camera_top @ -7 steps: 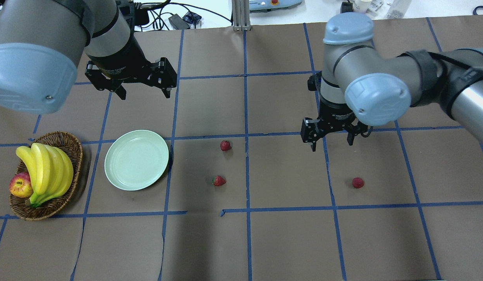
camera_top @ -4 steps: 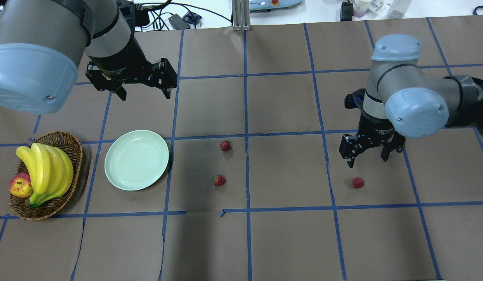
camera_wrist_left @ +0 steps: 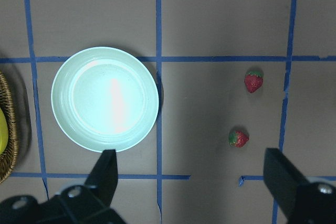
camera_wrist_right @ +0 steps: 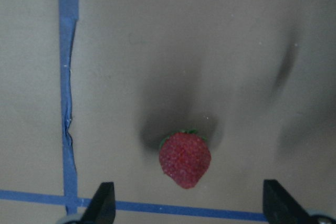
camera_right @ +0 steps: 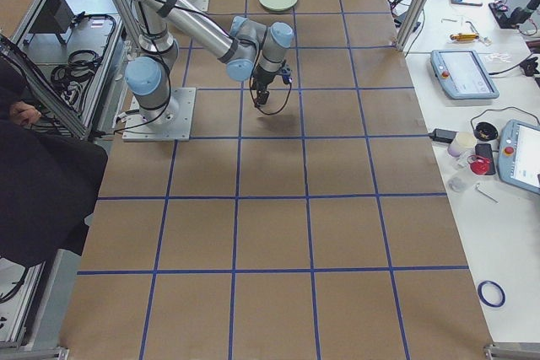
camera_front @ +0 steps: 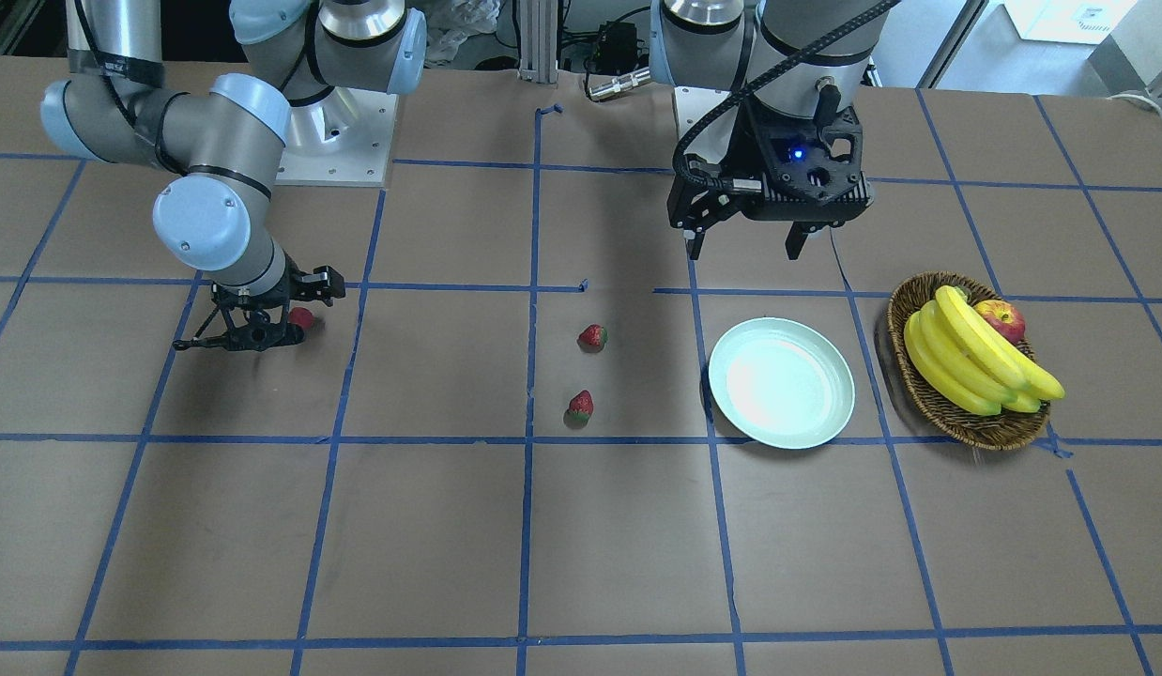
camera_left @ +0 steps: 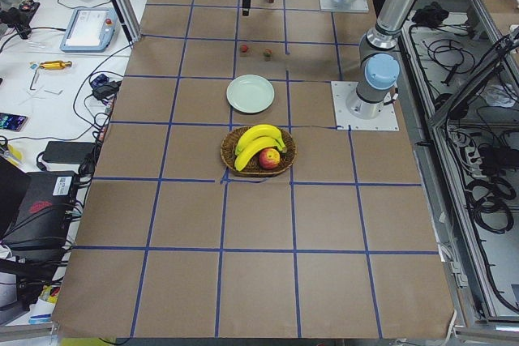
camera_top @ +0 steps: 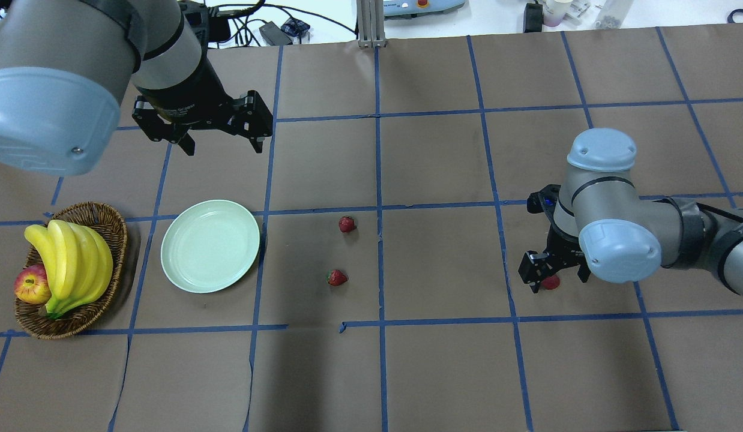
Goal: Collect all strawberries into plate
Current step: 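Move the right gripper to the last strawberry and grasp it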
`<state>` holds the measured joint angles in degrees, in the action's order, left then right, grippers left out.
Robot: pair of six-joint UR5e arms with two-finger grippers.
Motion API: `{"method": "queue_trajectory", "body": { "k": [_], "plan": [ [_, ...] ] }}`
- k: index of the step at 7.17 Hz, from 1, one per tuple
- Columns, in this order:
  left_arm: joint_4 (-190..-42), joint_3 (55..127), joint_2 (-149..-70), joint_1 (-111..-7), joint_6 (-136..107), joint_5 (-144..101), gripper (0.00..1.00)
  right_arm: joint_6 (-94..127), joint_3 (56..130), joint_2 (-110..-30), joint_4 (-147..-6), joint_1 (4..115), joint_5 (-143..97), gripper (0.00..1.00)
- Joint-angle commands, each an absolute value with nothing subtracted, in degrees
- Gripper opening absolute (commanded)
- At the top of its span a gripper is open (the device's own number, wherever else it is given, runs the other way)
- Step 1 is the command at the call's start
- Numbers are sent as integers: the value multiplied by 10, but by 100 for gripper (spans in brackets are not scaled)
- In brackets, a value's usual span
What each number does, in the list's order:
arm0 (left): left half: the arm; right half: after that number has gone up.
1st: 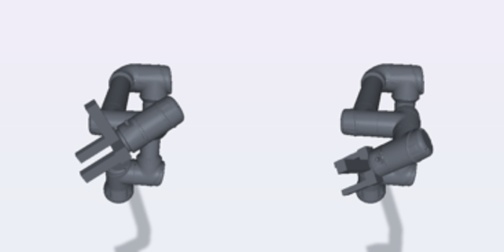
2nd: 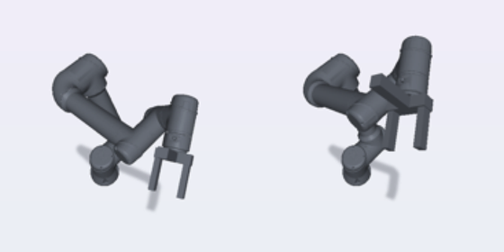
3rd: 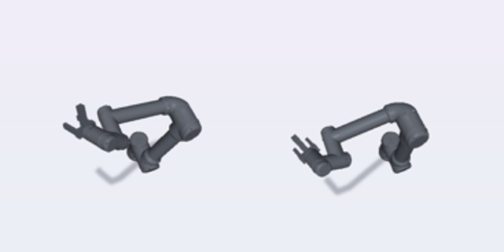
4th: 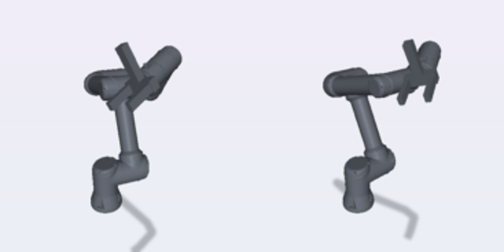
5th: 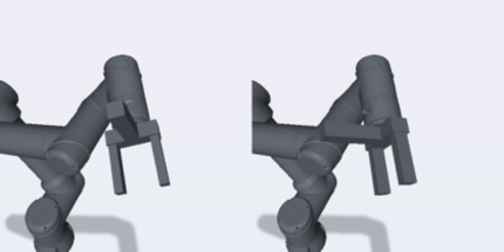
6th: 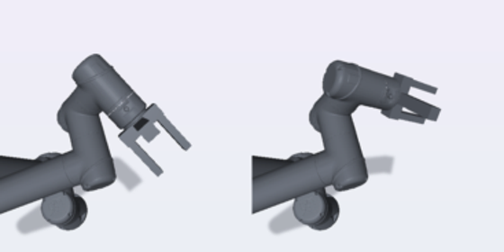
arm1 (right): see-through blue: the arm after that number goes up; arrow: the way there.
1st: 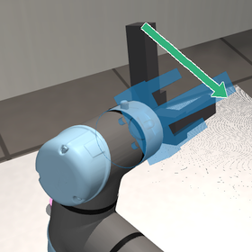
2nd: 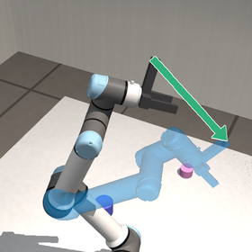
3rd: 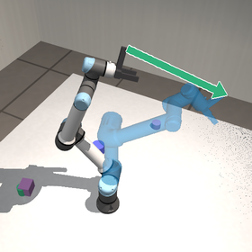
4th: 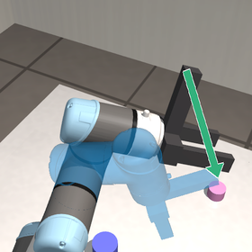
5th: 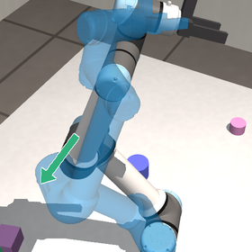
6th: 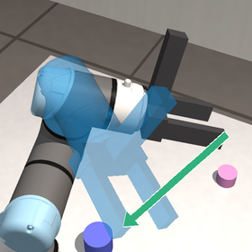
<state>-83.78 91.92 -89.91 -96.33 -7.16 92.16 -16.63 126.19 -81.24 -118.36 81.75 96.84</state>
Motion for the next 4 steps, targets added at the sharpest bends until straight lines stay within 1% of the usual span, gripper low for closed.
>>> {"method": "queue_trajectory", "body": {
  "k": [1, 2, 3, 4],
  "plan": [
    [-838, 919, -899, -963, -72, 922, 100, -168, 1266, -799, -1220, 817, 961, 95],
    [-838, 919, -899, -963, -72, 921, 100, -168, 1267, -792, -1230, 817, 962, 91],
    [-838, 919, -899, -963, -72, 921, 100, -168, 1267, -792, -1233, 817, 961, 82],
    [-838, 919, -899, -963, -72, 921, 100, -169, 1269, -792, -1232, 817, 961, 70]
  ]
}}
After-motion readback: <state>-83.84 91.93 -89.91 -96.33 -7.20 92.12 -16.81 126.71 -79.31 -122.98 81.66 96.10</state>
